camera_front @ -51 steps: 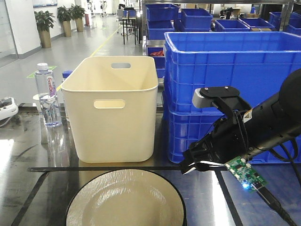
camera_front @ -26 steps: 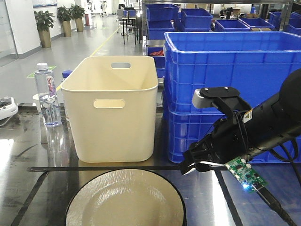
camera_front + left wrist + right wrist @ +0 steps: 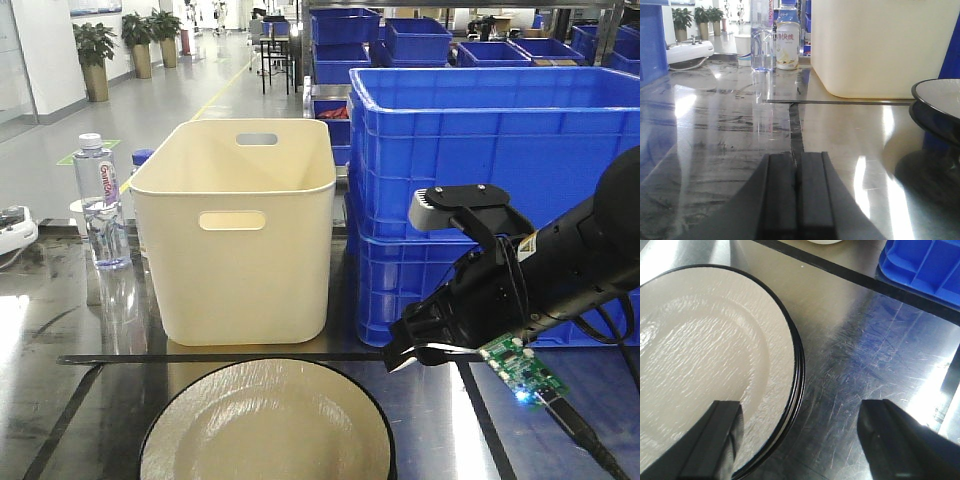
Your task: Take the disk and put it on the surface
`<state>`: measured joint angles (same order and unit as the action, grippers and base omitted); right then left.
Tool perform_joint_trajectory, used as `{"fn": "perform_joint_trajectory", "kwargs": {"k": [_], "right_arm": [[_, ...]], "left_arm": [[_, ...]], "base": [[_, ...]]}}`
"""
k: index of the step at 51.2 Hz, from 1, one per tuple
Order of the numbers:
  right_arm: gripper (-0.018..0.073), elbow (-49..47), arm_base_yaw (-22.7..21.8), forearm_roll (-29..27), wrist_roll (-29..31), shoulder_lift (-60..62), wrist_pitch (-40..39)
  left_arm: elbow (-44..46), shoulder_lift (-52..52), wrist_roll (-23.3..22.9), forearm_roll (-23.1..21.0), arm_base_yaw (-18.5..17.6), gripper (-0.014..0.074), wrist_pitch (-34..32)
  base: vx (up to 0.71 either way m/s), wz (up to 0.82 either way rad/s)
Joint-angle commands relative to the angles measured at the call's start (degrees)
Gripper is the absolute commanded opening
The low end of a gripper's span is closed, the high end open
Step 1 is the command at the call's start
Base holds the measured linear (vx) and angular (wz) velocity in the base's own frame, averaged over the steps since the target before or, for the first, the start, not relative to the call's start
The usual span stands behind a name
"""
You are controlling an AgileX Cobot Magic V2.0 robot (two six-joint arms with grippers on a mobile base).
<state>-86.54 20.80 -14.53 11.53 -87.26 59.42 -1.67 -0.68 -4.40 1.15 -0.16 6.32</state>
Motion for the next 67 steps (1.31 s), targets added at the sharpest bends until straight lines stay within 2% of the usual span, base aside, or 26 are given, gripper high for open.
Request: {"fn": "perform_joint_trajectory", "kwargs": {"k": [1,8,12,18,22,27,29,40,49,56,58,60,67], "right_arm": [[0.0539,-1.3,-0.28,0.36,0.72,2.35,-2.74],[0.0505,3.1,-0.28,1.01,0.94,5.86,-5.05],[0.0449,9.21,-0.28,1.75,0.56,10.12,-10.04],[0.0313,19.74,-0.28,5.41,-0.07,18.63,-21.64],[0.0186,28.5,-0.35,7.3,-0.95,25.13,-29.23],[0.002,39.6,-3.02,8.6,-2.78,33.99,-37.7],[-0.0015,43.81,-4.61,8.71,-3.61,37.42,-40.29],[-0.0012,66.68,-14.72,14.53,-6.29,60.86,-49.62],[-0.0011,79.46,-19.49,14.93,-6.76,78.68,-54.19],[-0.0009,87.86,-20.24,17.7,-7.68,89.03,-57.58],[-0.0008,89.13,-20.14,18.32,-8.51,88.61,-59.42],[-0.0008,88.48,-19.79,19.11,-9.36,88.09,-56.64],[-0.0008,88.68,-19.29,19.13,-9.56,88.08,-56.78]], "left_arm": [[1.5,0.71,-0.53,0.22,-0.47,-0.0008,-4.68],[1.5,0.71,-0.53,0.22,-0.47,-0.0008,-4.68],[1.5,0.71,-0.53,0.22,-0.47,-0.0008,-4.68],[1.5,0.71,-0.53,0.22,-0.47,-0.0008,-4.68],[1.5,0.71,-0.53,0.22,-0.47,-0.0008,-4.68],[1.5,0.71,-0.53,0.22,-0.47,-0.0008,-4.68],[1.5,0.71,-0.53,0.22,-0.47,-0.0008,-4.68],[1.5,0.71,-0.53,0.22,-0.47,-0.0008,-4.68],[1.5,0.71,-0.53,0.22,-0.47,-0.0008,-4.68],[1.5,0.71,-0.53,0.22,-0.47,-0.0008,-4.68],[1.5,0.71,-0.53,0.22,-0.47,-0.0008,-4.73],[1.5,0.51,-0.53,0.22,-0.47,-0.0008,-4.73],[1.5,0.58,-0.53,0.17,-0.47,-0.0008,-4.72]], "base": [[0.0,0.0],[0.0,0.0],[0.0,0.0],[0.0,0.0],[0.0,0.0],[0.0,0.0],[0.0,0.0],[0.0,0.0],[0.0,0.0],[0.0,0.0],[0.0,0.0],[0.0,0.0],[0.0,0.0]]}}
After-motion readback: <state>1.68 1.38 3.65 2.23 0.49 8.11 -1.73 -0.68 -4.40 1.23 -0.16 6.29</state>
